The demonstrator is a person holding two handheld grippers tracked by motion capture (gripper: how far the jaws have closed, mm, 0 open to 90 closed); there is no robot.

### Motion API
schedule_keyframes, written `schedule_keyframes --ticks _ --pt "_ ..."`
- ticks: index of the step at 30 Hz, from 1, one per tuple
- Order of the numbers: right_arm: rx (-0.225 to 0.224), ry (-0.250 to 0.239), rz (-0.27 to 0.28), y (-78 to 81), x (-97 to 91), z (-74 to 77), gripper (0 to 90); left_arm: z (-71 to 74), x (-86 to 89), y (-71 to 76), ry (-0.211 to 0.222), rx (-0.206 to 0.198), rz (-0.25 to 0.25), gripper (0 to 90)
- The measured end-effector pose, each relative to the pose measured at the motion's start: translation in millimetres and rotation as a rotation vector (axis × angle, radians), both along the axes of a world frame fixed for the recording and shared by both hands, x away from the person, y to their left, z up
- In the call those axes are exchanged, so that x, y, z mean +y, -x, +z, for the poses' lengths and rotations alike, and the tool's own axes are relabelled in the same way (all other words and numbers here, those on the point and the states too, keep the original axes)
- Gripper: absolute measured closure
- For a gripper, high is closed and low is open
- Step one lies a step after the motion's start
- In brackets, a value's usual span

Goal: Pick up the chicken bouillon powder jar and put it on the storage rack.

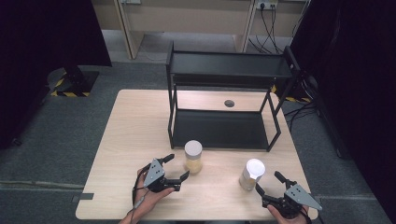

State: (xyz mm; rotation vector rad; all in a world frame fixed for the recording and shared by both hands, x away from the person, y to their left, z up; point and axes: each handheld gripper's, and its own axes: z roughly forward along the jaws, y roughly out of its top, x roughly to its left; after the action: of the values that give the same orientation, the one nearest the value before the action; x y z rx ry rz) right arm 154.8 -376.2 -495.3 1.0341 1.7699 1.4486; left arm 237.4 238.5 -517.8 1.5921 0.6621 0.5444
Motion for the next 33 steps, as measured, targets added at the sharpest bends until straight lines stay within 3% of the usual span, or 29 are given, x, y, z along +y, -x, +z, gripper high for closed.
schedule_keyframes --ticks 6,13,33 --pt "-0.024 0.001 -0.041 6.0 5.3 -3.3 9.4 -2.0 0.9 2.9 0.001 -0.017 -0.001 10.6" --pt "-0.031 -0.019 -0.053 7.8 4.6 -5.8 9.2 -2.4 0.5 2.3 0.019 -0.005 -0.006 10.8" --pt "-0.020 -0.042 -0.067 7.8 3.5 -6.1 8.6 15.6 -12.8 -12.2 0.029 -0.059 -0.031 14.2"
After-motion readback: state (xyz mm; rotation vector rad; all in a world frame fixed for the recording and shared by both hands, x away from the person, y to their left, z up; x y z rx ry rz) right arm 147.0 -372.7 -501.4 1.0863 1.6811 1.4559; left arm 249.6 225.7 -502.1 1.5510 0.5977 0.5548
